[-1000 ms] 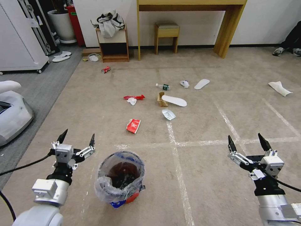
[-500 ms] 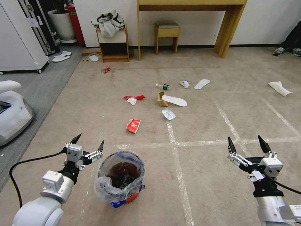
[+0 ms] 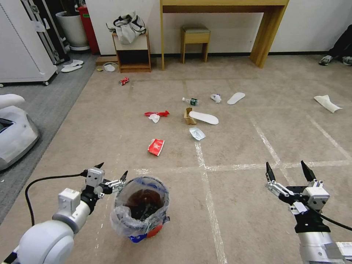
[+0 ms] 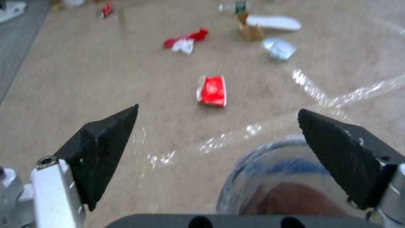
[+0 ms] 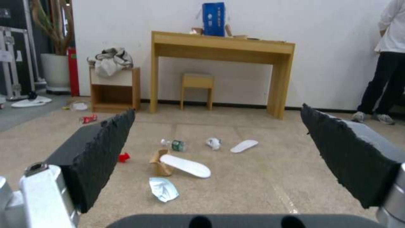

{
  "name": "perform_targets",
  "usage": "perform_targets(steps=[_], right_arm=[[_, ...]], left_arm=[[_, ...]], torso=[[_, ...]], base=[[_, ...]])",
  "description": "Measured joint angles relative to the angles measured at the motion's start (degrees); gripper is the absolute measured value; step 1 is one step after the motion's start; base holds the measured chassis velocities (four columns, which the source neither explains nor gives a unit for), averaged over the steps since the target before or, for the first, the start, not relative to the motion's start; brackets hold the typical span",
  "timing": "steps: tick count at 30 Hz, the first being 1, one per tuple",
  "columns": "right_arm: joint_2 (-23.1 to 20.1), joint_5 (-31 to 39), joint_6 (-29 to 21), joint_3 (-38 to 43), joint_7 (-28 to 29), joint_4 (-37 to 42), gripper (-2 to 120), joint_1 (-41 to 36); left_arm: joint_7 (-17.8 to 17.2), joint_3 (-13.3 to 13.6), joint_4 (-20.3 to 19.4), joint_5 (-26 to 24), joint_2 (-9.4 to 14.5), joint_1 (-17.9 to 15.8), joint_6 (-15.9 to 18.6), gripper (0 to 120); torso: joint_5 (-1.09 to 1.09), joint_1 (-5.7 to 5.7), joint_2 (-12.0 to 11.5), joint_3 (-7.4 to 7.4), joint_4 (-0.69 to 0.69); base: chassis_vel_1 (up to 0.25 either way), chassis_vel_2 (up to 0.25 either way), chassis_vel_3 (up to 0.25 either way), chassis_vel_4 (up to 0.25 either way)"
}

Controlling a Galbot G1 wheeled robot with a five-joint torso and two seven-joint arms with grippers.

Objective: Pick up the trash bin and place the garbage on the floor into it.

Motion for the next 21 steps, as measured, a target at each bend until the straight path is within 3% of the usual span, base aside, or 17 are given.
perform_targets(steps=[2,8,14,18,21], right_arm=[[0.0,0.0,0.0,-0.1,0.0,0.2,100,-0.3],[0.0,0.2,0.1,-0.1,0.0,0.3,100,-0.6],[-0.1,0.2,0.1,-0.1,0.0,0.3,100,-0.7],[-0.2,0.5,0.1,0.1,0.0,0.3,100,-0.9],[-0.1,0.5,0.1,0.2,0.1,0.3,100,-1.0]], left_arm=[[-2.5,0.6,0.3,-4.1,2.2,-1.2,4.1,100],[-4.6,0.5,1.3,-9.7,5.4,-1.4,7.9,100],[-5.7,1.2,2.1,-12.9,6.0,-2.8,9.7,100],[-7.5,4.4,3.1,-16.4,7.0,-4.6,13.3,100],[-7.9,4.9,3.7,-17.0,7.2,-4.8,13.8,100]], torso=[[0.00,0.00,0.0,0.00,0.02],[0.01,0.00,0.0,0.00,0.03],[0.01,0.00,0.0,0.00,0.02],[0.01,0.00,0.0,0.00,0.02],[0.01,0.00,0.0,0.00,0.03]], base=[[0.000,0.000,0.000,0.000],[0.000,0.000,0.000,0.000],[0.000,0.000,0.000,0.000],[0.000,0.000,0.000,0.000],[0.000,0.000,0.000,0.000]])
